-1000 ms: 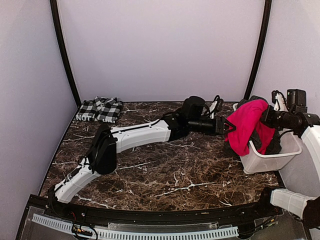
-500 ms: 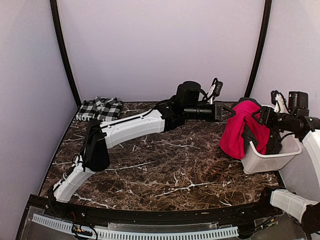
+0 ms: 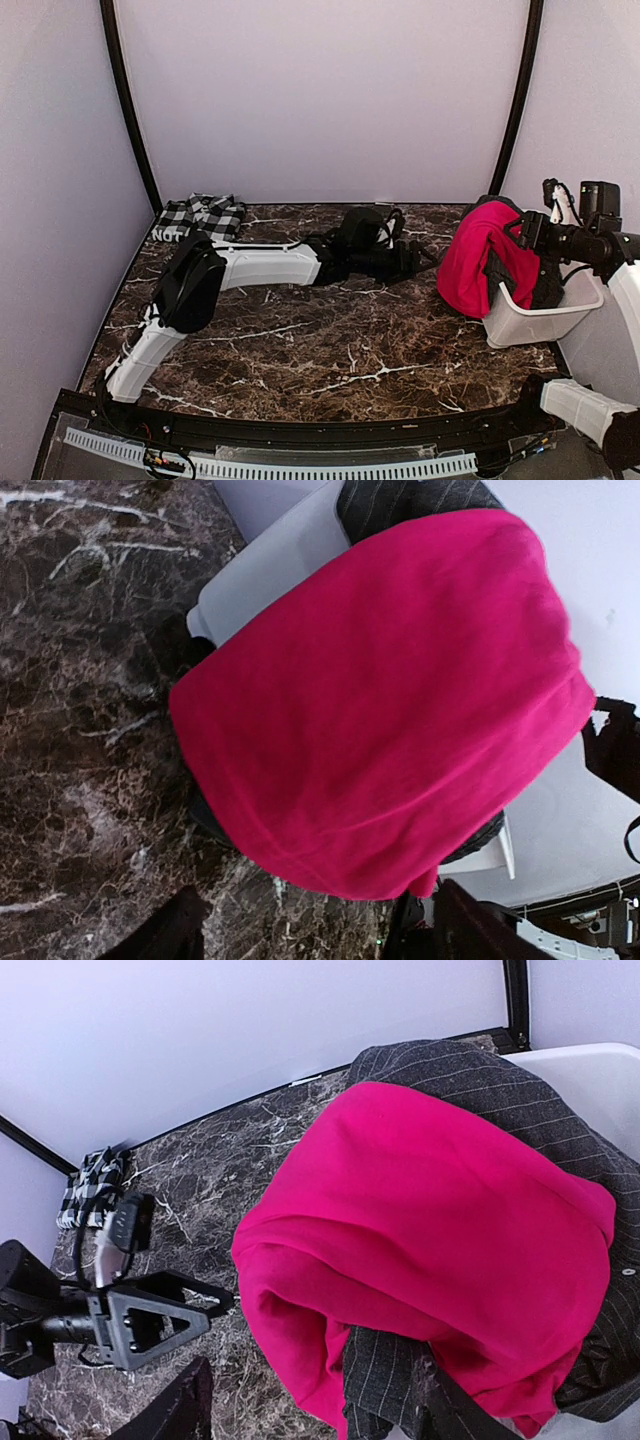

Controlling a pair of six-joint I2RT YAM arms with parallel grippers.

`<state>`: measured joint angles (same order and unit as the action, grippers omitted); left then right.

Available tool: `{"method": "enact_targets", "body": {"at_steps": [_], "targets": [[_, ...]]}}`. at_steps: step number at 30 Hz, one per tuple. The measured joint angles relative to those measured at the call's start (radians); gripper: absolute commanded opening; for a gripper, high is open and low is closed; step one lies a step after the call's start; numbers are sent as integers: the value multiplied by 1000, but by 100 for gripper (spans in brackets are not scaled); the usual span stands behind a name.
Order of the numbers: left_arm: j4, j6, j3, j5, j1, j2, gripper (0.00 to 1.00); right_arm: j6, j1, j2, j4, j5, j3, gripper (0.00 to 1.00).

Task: Fold and stack the mixed laundry pile
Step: Pick up the crumpled T-shirt from the bin.

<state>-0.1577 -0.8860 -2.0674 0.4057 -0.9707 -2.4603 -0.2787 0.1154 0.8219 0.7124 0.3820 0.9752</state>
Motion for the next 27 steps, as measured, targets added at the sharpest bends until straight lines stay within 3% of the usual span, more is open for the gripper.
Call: {"method": "enact_targets", "body": {"at_steps": [2, 9, 18, 22, 27], "targets": [[-45, -49, 43, 6, 0, -18, 97, 0, 0, 1, 0, 4, 0, 64], [-258, -214, -1, 60, 0, -160, 99, -3, 0, -2, -1, 16, 0, 64], [-385, -352, -266, 89, -1, -407, 99, -3, 0, -2, -1, 19, 0, 64], [-409, -398, -429, 92, -3, -495, 86, -3, 0, -1, -1, 19, 0, 64], [-477, -429, -470, 112, -5, -503, 52, -3, 0, -1, -1, 19, 0, 65]]}}
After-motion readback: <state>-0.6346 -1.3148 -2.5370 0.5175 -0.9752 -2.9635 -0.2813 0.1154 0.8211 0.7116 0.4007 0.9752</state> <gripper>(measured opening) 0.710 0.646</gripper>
